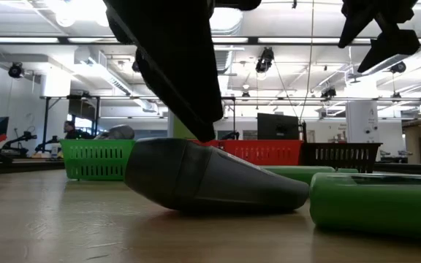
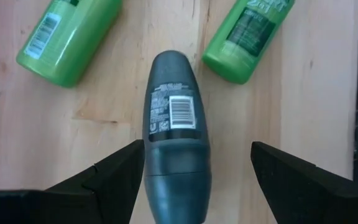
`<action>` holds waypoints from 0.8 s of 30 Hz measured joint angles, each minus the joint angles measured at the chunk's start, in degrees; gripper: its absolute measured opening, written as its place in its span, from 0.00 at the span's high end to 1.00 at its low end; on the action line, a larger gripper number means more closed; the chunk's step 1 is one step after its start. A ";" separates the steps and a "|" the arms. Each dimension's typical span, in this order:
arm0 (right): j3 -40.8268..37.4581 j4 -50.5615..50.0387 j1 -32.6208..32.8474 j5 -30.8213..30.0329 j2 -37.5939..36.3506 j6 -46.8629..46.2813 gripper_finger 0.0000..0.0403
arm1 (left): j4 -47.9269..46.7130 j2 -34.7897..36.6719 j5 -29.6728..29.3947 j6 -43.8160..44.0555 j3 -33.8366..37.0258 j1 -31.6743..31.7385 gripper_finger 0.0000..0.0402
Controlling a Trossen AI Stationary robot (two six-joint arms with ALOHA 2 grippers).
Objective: Pick & Place Travel size toiletries
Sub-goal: Put the gray deodorant in the green bin
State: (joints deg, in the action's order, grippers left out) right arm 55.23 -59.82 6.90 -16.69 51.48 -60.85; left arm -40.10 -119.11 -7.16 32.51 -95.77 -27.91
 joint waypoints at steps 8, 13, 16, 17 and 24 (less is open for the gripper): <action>-0.94 0.03 0.00 0.01 -0.02 -0.21 0.09 | 0.10 -0.32 0.02 -1.44 0.98 0.12 0.26; -1.10 0.05 0.00 0.04 -0.02 -0.43 0.09 | 0.54 -0.76 0.61 -2.05 2.63 0.20 0.26; -1.15 0.05 0.00 0.02 -0.02 -0.43 0.09 | 1.78 -0.76 0.63 -2.05 3.94 0.32 0.26; -1.15 0.06 0.00 0.01 -0.02 -0.43 0.09 | 1.94 -0.76 0.63 -2.05 4.18 0.41 0.26; -1.15 0.05 0.00 -0.26 -0.02 -0.43 0.09 | 6.51 -0.72 0.64 -2.93 6.81 0.95 0.26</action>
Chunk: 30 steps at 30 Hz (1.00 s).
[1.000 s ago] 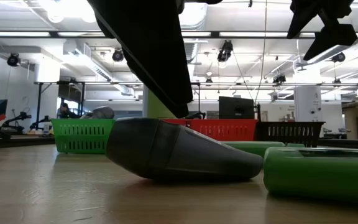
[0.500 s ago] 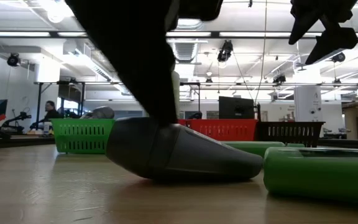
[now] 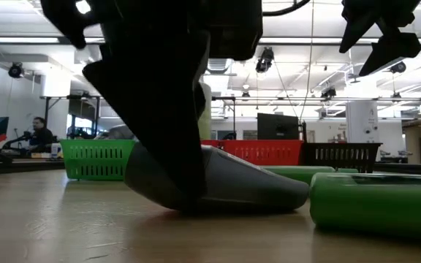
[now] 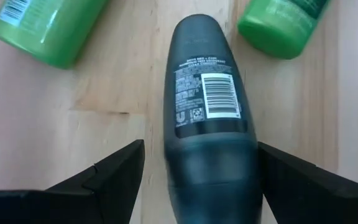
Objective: Pick & Place Travel size toiletries
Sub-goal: Put the gray deodorant in the green bin
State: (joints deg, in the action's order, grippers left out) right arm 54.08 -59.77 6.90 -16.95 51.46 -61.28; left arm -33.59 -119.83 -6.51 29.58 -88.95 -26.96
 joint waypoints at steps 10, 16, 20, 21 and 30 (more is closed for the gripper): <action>0.00 -0.04 0.00 -0.13 0.00 -0.02 0.09 | 1.64 0.09 0.32 -0.10 2.28 0.00 0.30; 0.00 -0.08 0.00 -0.15 0.00 0.00 0.09 | 1.25 0.64 -5.14 -2.69 -0.09 0.06 0.47; 0.00 -0.13 0.00 -0.15 0.00 0.11 0.09 | 0.57 1.66 -6.65 -4.24 -0.76 0.59 0.48; 0.00 -0.15 0.00 -0.15 0.00 0.11 0.09 | 0.07 2.05 -6.65 -4.13 -0.76 0.77 0.48; 0.00 -0.27 -0.02 -0.87 -0.09 -0.05 0.09 | -21.05 14.09 -19.10 22.50 -0.74 1.34 0.47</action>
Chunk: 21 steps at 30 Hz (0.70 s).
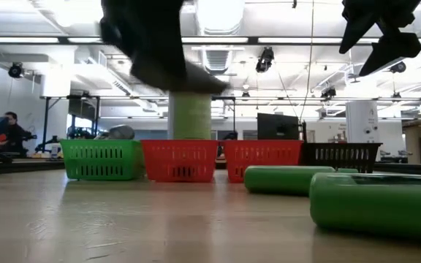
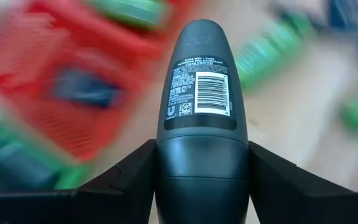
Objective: Pick & Place Travel size toiletries
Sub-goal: Put the gray deodorant in the green bin
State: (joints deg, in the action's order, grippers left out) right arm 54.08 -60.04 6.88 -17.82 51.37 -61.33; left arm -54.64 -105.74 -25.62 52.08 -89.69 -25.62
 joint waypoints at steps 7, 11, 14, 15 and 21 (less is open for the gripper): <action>0.00 0.25 -0.01 -1.63 0.00 -0.17 0.09 | -19.29 12.60 -12.75 38.82 4.86 1.52 0.47; 0.00 0.40 -0.03 -2.41 0.00 -0.14 0.09 | -13.73 18.10 -11.93 41.67 13.77 5.74 0.48; 0.00 0.44 -0.03 -3.29 0.00 -0.17 0.09 | -0.86 20.23 -8.16 37.50 21.49 9.57 0.47; 0.00 0.44 -0.03 -3.38 0.00 -0.17 0.09 | 3.74 20.58 -6.73 35.89 23.77 10.69 0.47; 0.00 0.40 -0.03 -3.37 0.00 -1.54 0.09 | 12.80 21.52 -2.50 37.88 30.76 13.57 0.47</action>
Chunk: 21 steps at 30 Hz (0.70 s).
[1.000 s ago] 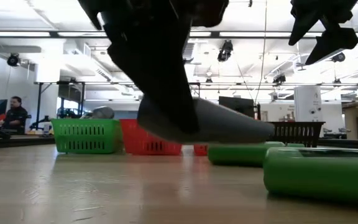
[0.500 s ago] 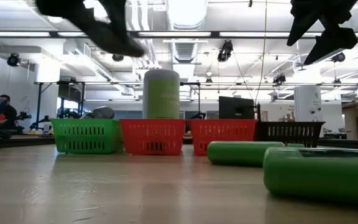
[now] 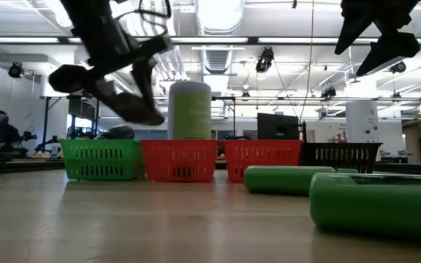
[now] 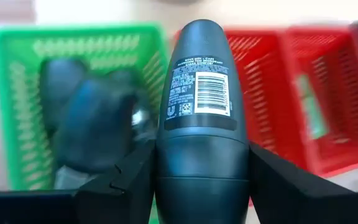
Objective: Pick & Place Travel size toiletries
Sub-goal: Put the gray deodorant in the green bin
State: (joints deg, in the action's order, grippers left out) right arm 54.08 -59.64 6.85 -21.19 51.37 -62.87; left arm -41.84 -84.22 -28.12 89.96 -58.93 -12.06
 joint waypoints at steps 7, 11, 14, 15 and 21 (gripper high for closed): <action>0.00 -0.02 0.00 -0.06 0.00 -0.15 0.09 | -6.39 0.28 3.91 2.53 0.88 -0.16 0.47; 0.00 -0.04 0.00 -0.99 0.00 -0.15 0.09 | -6.19 0.14 3.94 1.17 1.08 1.03 0.47; 0.00 -0.07 0.00 -1.33 0.00 -0.15 0.09 | -5.96 -0.49 3.89 -1.45 1.13 2.25 0.46; 0.00 -0.05 0.00 -1.33 0.00 -0.15 0.09 | -5.72 -0.62 3.87 -2.15 1.13 2.58 0.46; 0.00 -0.11 0.00 -1.35 0.02 -0.15 0.09 | -5.25 -1.15 4.24 -3.90 1.11 3.61 0.42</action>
State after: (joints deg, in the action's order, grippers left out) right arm 54.08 -59.75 6.85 -22.54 51.40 -63.02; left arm -47.09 -85.36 -23.88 86.06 -57.82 -8.45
